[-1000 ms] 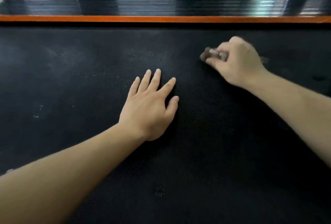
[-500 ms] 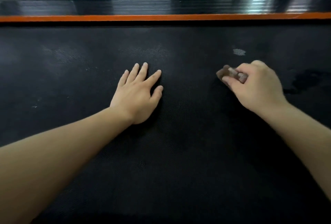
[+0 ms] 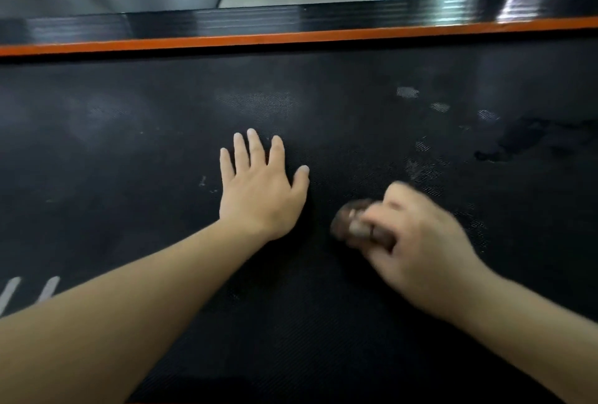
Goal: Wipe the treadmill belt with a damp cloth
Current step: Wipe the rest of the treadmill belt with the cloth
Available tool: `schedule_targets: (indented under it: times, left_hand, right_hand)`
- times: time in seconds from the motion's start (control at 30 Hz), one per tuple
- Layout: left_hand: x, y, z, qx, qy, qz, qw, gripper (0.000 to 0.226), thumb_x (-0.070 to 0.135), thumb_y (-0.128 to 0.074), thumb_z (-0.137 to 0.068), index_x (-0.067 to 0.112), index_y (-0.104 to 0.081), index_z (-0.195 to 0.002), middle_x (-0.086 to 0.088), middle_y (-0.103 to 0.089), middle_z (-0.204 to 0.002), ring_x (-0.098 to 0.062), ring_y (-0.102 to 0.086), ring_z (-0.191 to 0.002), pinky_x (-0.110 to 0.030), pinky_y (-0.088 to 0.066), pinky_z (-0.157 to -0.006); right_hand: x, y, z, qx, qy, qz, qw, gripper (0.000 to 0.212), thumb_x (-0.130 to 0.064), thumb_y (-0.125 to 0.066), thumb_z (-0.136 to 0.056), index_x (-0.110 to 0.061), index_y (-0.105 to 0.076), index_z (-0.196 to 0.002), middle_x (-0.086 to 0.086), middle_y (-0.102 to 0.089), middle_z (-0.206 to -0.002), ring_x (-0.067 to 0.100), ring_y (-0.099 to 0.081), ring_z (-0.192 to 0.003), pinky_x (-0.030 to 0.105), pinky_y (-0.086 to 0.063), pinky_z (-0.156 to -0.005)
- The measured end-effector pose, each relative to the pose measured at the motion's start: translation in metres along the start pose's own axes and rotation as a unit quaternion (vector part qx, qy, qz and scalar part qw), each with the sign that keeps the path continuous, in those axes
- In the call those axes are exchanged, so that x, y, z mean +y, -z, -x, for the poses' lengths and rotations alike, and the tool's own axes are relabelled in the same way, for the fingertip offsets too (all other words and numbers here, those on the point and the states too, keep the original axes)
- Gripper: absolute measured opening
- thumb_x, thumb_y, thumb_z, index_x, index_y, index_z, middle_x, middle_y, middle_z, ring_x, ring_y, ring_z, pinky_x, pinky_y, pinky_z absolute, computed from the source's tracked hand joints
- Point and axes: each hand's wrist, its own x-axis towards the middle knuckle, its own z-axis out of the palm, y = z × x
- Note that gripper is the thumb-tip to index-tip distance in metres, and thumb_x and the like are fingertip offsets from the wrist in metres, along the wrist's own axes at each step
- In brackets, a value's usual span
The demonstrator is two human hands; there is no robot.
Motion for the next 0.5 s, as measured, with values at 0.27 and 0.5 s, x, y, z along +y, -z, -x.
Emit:
schedule_targets:
  times: [0.27, 0.5]
  left_hand:
    - [-0.003, -0.002, -0.002, 0.039, -0.065, -0.017, 0.997, 0.071, 0.063, -0.016, -0.101, 0.029, -0.013, -0.162, -0.012, 0.003, -0.171, -0.025, 0.017, -0.156, -0.050, 0.011, -0.125]
    - [-0.004, -0.004, -0.004, 0.030, -0.081, 0.005, 0.996, 0.072, 0.065, -0.016, -0.097, 0.034, -0.016, -0.162, -0.003, 0.000, -0.171, -0.020, 0.012, -0.157, -0.046, 0.007, -0.126]
  right_hand:
    - [0.074, 0.018, -0.045, 0.104, -0.159, 0.073, 0.979, 0.038, -0.054, -0.059, -0.081, -0.017, -0.064, -0.085, 0.003, -0.046, -0.084, 0.032, -0.055, -0.078, 0.040, -0.049, -0.065]
    - [0.086, 0.015, -0.072, 0.050, -0.030, 0.065, 0.996, 0.038, -0.057, -0.059, -0.085, -0.020, -0.064, -0.085, 0.001, -0.047, -0.082, 0.030, -0.057, -0.074, 0.036, -0.048, -0.062]
